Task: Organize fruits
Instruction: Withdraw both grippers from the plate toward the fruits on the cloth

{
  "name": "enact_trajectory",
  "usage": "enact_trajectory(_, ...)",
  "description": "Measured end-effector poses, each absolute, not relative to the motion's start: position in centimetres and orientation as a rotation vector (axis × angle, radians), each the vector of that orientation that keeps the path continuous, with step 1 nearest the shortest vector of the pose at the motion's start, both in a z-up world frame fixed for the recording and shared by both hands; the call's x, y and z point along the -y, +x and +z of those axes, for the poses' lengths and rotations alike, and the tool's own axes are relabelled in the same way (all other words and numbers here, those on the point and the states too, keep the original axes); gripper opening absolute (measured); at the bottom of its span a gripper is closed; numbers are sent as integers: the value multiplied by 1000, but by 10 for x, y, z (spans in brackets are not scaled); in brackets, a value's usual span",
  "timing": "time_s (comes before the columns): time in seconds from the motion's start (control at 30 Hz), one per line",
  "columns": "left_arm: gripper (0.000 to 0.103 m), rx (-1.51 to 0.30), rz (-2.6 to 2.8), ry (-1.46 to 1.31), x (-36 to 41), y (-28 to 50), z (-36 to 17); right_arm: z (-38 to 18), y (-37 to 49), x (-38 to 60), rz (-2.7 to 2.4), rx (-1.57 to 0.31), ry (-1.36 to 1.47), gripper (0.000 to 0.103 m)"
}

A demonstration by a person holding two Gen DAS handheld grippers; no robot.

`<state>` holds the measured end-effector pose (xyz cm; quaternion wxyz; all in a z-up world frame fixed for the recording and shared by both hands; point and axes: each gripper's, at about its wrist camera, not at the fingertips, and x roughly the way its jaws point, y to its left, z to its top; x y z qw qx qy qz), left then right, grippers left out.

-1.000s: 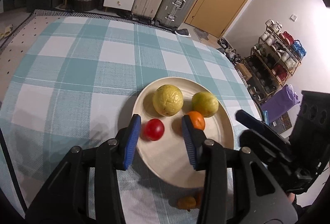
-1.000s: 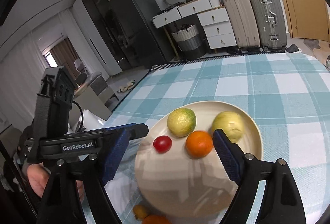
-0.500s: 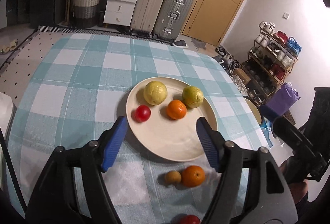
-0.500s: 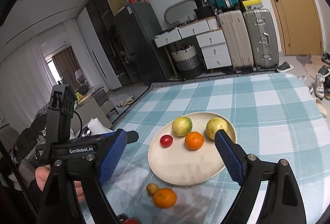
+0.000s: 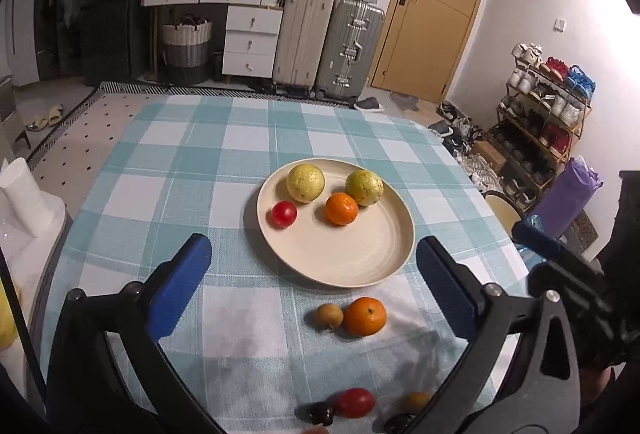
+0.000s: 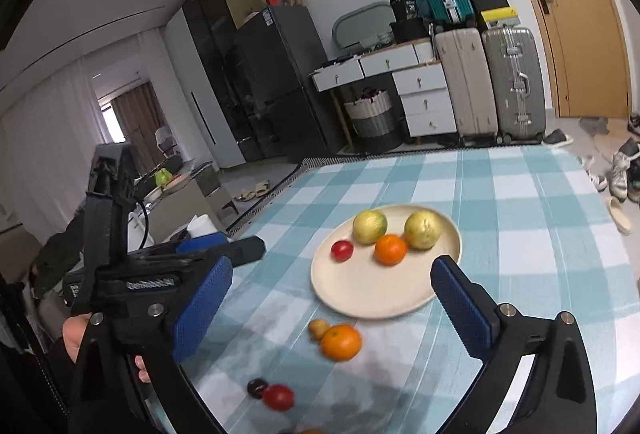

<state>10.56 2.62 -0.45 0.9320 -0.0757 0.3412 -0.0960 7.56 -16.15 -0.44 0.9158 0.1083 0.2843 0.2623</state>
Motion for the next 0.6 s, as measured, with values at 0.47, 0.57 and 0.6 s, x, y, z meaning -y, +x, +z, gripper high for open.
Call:
enact_trajectory(0.47, 102, -721, -120, -170, -38, 71, -16, -21, 43, 167, 501, -630, 191, 103)
enact_trajectory(0.57, 102, -739, -111, -182, -42, 68, -26, -27, 38, 170, 496, -642, 193, 103)
enact_trajectory(0.6, 102, -746, -113, -188, -43, 66, -30, -29, 35, 170, 496, -645, 194, 103)
